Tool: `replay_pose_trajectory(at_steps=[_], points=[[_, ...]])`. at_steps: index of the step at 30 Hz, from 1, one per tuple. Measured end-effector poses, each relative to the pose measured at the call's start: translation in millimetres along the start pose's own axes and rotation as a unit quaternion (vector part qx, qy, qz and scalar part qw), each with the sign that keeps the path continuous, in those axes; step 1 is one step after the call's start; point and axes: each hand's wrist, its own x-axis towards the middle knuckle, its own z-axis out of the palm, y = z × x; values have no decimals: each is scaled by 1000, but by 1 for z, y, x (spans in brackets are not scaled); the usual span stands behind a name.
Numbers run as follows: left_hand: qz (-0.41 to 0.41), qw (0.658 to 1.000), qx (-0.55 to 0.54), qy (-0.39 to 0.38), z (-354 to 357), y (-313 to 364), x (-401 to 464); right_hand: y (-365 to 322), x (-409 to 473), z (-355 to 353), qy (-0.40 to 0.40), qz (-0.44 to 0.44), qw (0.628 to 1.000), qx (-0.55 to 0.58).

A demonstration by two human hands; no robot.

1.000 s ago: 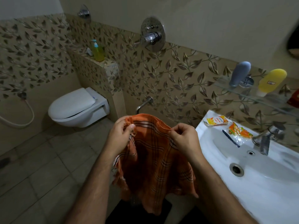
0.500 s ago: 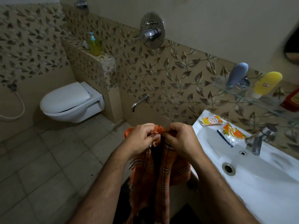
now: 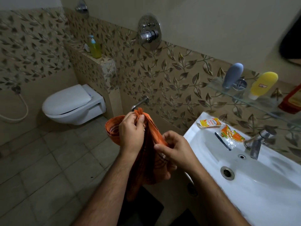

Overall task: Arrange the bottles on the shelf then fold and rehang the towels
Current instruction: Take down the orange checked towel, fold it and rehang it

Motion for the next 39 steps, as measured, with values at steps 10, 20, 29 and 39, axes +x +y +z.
replay_pose_trajectory(at_steps=[10, 20, 29, 39], points=[[-20, 999, -29, 22, 5, 21, 1, 3, 13, 0, 79, 90, 992, -47], [-10, 999, 3, 39, -1, 24, -1, 16, 16, -17, 71, 103, 956, -265], [-5, 997, 71, 33, -6, 13, -3, 25, 15, -35, 152, 53, 935, -315], [-46, 988, 143, 29, -20, -13, 6, 26, 5, -45, 31, -50, 994, -93]])
